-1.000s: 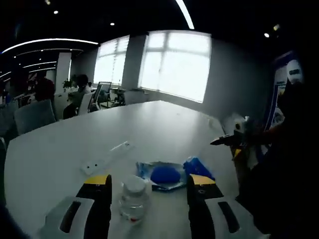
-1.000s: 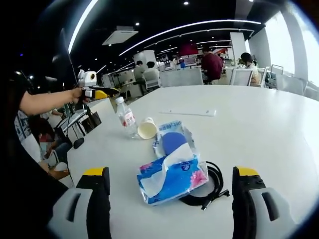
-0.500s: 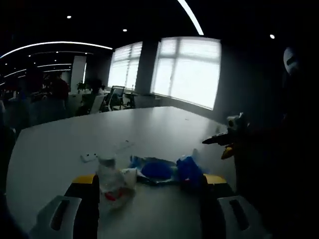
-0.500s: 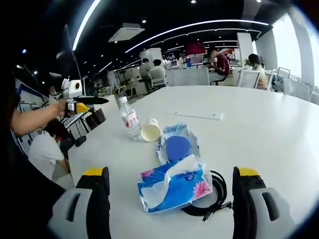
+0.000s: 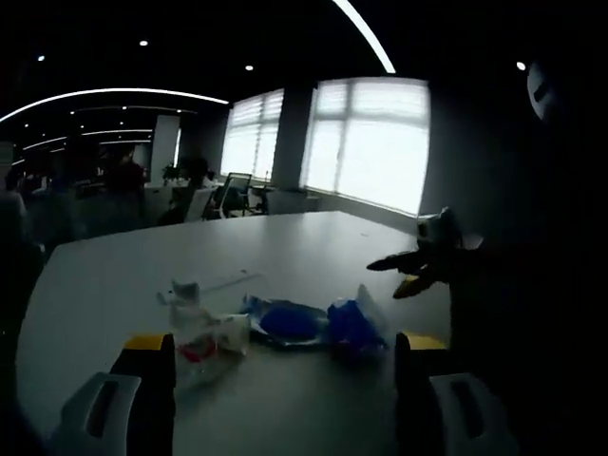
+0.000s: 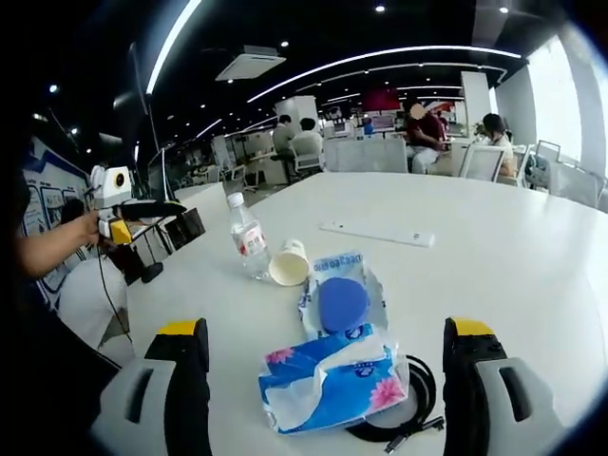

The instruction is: Arrange the tabletop items into an orderly group along one side of the table until the central work area is clear of visible clutter.

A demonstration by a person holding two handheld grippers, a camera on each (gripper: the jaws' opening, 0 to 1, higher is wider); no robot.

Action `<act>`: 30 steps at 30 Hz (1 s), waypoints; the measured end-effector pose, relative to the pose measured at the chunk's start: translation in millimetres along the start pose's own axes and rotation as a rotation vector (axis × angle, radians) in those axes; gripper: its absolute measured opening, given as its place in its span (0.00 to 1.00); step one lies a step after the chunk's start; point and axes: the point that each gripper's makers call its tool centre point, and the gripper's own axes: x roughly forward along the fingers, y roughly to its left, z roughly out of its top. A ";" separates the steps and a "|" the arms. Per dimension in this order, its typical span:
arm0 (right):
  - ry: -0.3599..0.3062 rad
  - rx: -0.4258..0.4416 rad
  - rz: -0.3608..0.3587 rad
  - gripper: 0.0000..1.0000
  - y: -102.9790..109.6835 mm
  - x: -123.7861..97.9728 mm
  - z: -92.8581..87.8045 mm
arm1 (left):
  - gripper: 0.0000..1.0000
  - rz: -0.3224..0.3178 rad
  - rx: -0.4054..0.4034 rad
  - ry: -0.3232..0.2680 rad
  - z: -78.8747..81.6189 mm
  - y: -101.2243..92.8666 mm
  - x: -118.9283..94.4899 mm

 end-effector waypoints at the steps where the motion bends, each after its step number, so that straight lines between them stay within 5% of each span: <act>1: -0.006 -0.004 -0.002 1.00 -0.4 2.2 2.6 | 0.98 0.010 0.007 0.002 -0.4 -0.2 -1.0; 19: -0.026 -0.016 0.047 0.94 9.8 55.4 30.4 | 1.00 0.054 0.019 0.011 -3.8 -8.0 -16.3; 30: -0.005 -0.079 0.064 0.73 19.9 91.0 34.3 | 1.00 0.068 0.038 0.010 -3.1 -18.0 -15.7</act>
